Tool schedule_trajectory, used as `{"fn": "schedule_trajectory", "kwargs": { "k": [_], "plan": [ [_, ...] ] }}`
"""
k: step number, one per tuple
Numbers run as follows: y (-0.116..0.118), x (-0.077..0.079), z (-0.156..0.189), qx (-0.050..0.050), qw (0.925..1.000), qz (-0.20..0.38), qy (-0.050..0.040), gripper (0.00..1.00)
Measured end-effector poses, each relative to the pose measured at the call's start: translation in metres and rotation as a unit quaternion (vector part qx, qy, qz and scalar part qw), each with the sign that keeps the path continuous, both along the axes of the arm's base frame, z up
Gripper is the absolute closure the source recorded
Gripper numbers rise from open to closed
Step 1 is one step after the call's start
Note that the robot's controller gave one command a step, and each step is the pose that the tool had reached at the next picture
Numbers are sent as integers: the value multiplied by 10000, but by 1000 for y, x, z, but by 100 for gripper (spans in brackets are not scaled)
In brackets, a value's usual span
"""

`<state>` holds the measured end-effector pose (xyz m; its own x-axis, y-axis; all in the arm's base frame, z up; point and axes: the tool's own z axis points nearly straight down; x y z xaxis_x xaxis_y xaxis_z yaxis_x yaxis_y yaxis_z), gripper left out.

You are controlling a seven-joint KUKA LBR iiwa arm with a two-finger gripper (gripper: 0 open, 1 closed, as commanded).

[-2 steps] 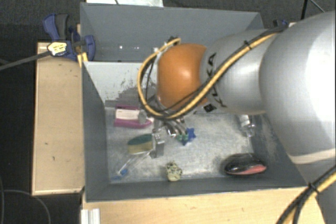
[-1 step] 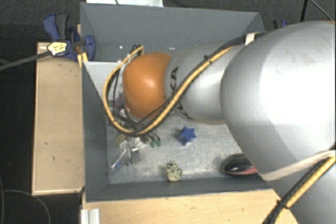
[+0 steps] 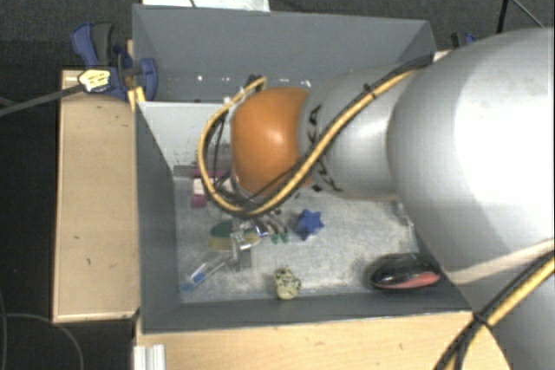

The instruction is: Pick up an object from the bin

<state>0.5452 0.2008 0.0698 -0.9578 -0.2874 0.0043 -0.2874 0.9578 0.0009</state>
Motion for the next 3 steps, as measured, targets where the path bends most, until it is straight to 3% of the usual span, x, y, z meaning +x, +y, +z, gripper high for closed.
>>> {"fn": "schedule_trajectory", "kwargs": {
  "k": [1, 3],
  "plan": [
    [1, 1, 0, 2, 10000, -8, -15, 100],
    [2, 3, 58, 16, 10000, -47, -51, 100]
  ]
}}
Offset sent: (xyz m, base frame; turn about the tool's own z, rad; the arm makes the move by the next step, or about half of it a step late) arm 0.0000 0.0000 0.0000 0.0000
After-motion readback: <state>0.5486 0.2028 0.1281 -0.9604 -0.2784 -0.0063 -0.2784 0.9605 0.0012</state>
